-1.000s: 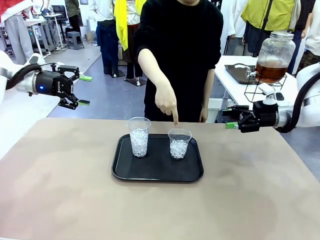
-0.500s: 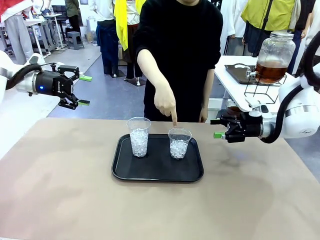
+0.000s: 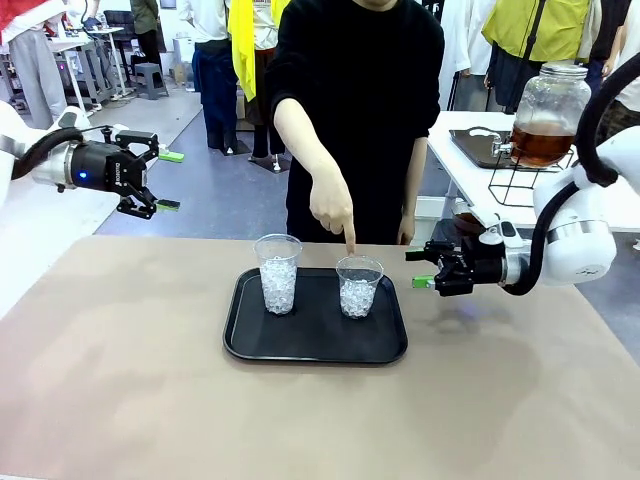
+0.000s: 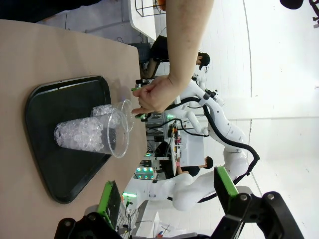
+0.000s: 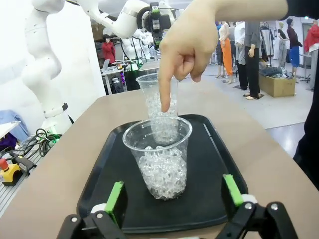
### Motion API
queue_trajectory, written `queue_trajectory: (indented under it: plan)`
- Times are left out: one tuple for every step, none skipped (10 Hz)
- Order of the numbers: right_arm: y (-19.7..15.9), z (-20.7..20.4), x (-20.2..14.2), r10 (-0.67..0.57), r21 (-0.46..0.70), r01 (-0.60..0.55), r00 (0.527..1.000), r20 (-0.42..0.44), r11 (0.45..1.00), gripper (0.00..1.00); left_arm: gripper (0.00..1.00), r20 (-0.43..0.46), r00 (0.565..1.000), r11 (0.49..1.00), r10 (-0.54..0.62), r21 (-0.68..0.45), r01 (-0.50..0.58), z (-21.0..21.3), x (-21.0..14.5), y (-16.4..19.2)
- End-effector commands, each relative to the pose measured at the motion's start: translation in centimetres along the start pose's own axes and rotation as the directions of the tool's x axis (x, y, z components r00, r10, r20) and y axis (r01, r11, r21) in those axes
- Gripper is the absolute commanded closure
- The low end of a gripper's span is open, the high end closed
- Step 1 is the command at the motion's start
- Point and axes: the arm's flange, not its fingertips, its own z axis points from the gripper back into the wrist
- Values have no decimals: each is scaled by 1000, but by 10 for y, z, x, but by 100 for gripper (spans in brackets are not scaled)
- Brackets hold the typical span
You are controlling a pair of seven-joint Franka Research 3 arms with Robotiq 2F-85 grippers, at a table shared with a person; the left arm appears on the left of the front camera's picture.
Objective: Pour the drink into the iced cup.
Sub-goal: Pick up the iced cup indicated by the human and present it to them.
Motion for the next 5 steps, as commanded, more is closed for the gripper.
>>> queue_trajectory:
  plan:
    - [-15, -15, -7, 43, -31, -43, 999, 9, 999, 0, 0, 5, 1000, 1000, -8, -5, 8, 1, 0, -2]
    - [-19, -20, -11, 43, -29, -43, 999, 16, 999, 0, 0, 5, 1000, 1000, -8, -5, 8, 1, 0, -2]
    - [-21, -26, -16, 33, -19, -33, 999, 8, 999, 0, 0, 5, 1000, 1000, -8, -5, 8, 1, 0, -2]
    - [-21, -32, -18, 26, -14, -26, 1000, 4, 1000, 0, 0, 5, 1000, 1000, -8, -5, 8, 1, 0, -2]
    - [-21, -38, -19, 28, -7, -28, 1000, 6, 1000, 0, 0, 5, 1000, 1000, -8, -5, 8, 1, 0, -2]
